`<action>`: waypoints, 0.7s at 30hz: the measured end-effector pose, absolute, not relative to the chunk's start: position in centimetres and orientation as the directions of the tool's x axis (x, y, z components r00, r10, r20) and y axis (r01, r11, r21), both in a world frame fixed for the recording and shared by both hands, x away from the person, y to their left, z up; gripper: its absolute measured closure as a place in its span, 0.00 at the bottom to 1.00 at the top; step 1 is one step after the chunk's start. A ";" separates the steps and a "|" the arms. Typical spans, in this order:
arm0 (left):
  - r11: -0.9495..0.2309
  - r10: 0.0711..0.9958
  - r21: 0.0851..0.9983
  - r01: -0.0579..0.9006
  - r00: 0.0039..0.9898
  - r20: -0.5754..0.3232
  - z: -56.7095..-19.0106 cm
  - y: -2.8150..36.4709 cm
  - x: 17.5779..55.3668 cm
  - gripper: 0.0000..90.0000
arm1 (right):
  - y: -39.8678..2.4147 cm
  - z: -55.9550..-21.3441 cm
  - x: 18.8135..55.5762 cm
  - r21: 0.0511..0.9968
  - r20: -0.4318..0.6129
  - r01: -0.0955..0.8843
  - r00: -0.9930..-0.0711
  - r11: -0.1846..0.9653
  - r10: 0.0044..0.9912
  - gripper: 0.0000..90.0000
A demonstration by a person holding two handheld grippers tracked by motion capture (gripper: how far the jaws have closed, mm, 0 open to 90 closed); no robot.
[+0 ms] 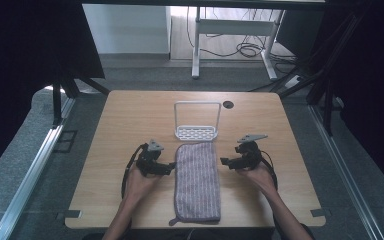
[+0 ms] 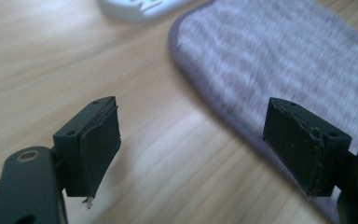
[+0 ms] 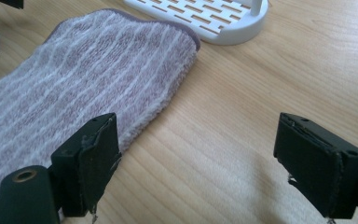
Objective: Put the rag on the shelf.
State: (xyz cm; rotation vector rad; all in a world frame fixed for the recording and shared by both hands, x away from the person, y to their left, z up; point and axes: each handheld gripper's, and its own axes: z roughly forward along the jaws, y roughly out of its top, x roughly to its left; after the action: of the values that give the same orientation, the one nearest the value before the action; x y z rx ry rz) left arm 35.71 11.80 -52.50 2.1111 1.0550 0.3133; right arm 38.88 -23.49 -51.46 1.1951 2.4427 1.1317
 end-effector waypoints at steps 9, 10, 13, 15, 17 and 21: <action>-0.423 0.741 0.716 0.556 0.667 -0.081 -52.1 9.6 38.5 0.31 | -21.4 -51.3 40.0 0.701 0.121 0.587 -0.658 0.406 0.744 0.33; -0.423 0.742 0.715 0.557 0.666 -0.080 -52.1 9.4 39.2 0.34 | -20.6 -51.3 40.3 0.697 0.108 0.583 -0.661 0.418 0.742 0.38; -0.430 0.732 0.706 0.563 0.675 -0.092 -52.3 9.1 40.1 0.39 | -19.5 -51.5 40.8 0.690 0.094 0.583 -0.659 0.428 0.746 0.42; -0.434 0.727 0.702 0.565 0.679 -0.098 -52.5 8.9 40.4 0.41 | -19.2 -51.6 40.9 0.688 0.095 0.587 -0.655 0.426 0.749 0.43; -0.438 0.723 0.696 0.570 0.683 -0.104 -52.8 8.7 40.7 0.43 | -18.7 -52.0 41.3 0.680 0.096 0.596 -0.649 0.427 0.754 0.46; -0.439 0.724 0.694 0.571 0.682 -0.104 -53.6 8.2 41.1 0.40 | -18.0 -52.8 41.9 0.681 0.100 0.597 -0.649 0.424 0.754 0.52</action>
State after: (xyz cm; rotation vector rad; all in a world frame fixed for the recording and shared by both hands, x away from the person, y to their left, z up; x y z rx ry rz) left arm 41.06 8.22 -53.55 2.1654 0.9896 0.2689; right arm 41.87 -18.01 -52.84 1.1861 2.4571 1.0380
